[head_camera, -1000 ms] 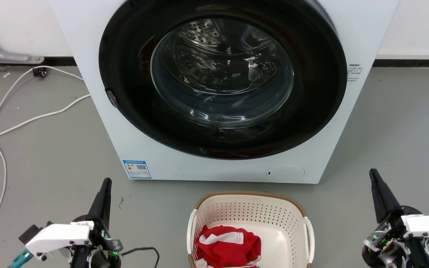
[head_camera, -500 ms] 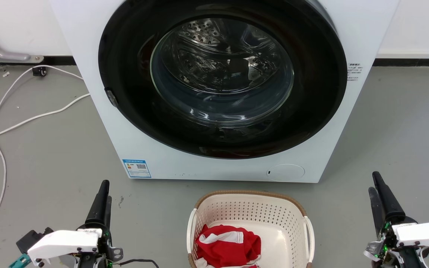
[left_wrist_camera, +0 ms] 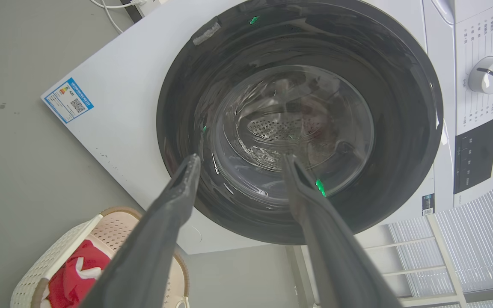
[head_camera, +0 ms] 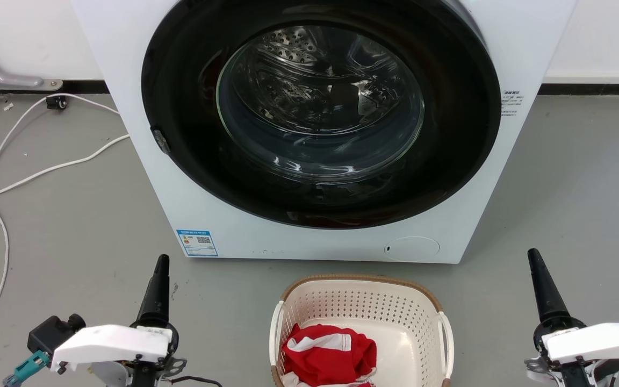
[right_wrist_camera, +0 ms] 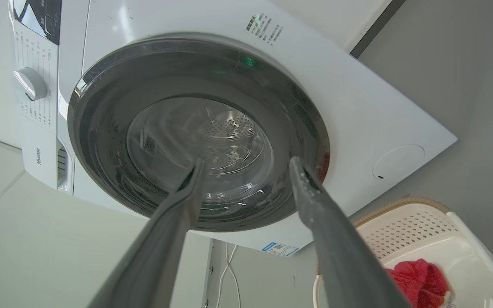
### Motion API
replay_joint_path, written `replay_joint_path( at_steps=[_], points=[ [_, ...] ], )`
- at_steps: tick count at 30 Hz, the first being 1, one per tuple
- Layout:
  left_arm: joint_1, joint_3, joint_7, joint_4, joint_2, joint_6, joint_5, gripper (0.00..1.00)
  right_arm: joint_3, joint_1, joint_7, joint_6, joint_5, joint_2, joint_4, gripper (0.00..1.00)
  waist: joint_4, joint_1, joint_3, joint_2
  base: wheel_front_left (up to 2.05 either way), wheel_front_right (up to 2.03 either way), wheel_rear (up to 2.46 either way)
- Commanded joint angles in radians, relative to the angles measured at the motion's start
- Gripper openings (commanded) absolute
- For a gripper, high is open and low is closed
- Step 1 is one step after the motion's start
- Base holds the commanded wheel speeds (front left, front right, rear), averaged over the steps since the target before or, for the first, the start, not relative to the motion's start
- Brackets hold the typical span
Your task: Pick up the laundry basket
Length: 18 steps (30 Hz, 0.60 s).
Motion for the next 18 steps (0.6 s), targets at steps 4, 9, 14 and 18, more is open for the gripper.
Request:
replay_joint_path(
  at_steps=[4, 9, 14, 18],
  points=[
    [0.001, -0.016, -0.023, -0.037, 0.003, 0.014, 0.095, 1.0, 0.011, 0.0, -0.024, 0.0, -0.112, -0.002, -0.044, 1.0, 0.001, -0.0001, 0.001, 0.0, 0.0, 0.0, 0.0],
    [0.008, -0.029, -0.042, -0.054, 0.003, 0.025, 0.172, 1.0, 0.017, 0.01, -0.043, 0.0, -0.196, -0.002, -0.064, 1.0, 0.002, -0.0001, 0.001, 0.0, 0.0, 0.0, 0.0],
    [0.012, -0.037, -0.056, -0.068, 0.003, 0.034, 0.231, 1.0, 0.02, 0.018, -0.057, 0.0, -0.259, -0.002, -0.081, 1.0, 0.002, -0.0001, 0.002, 0.0, 0.0, 0.0, 0.0],
    [0.019, -0.045, -0.07, -0.081, 0.003, 0.043, 0.289, 1.0, 0.024, 0.026, -0.072, 0.0, -0.32, -0.002, -0.1, 1.0, 0.002, -0.0001, 0.003, 0.0, 0.0, 0.0, 0.0]
  ],
)
